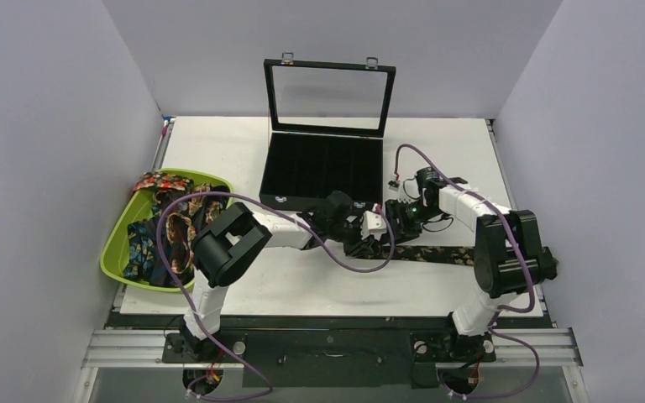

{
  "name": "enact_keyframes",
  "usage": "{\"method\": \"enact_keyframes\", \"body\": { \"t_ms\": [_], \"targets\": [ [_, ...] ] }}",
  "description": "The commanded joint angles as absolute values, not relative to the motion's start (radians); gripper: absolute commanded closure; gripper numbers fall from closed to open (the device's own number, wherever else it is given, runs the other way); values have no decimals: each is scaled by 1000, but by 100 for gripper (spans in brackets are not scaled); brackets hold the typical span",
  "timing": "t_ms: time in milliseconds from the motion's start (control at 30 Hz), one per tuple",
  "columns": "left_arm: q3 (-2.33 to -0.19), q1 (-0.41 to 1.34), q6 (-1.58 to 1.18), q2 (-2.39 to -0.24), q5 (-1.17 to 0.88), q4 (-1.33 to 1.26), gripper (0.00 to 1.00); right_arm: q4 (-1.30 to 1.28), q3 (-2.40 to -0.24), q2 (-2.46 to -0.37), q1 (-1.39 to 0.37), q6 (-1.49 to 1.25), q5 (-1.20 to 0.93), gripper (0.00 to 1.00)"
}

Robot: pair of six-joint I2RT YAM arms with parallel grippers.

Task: Roll the ties
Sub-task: Roll the tie at the center of the board.

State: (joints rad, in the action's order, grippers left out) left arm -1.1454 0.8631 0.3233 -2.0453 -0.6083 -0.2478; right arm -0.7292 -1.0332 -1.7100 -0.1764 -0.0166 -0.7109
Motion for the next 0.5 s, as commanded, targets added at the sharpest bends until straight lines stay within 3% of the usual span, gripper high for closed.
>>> {"method": "enact_keyframes", "body": {
  "t_ms": [0, 267, 467],
  "targets": [
    [-1140, 870, 381, -2056, -544, -117, 76, -760, -1079, -1633, -178, -38, -834, 58],
    [-1136, 874, 388, -2051, -532, -111, 75, -722, -1079, -1690, -237, -92, -802, 54],
    [-1132, 875, 389, -2044, -529, -105, 75, -724, -1083, -1750, -239, -65, -734, 67]
  ]
}}
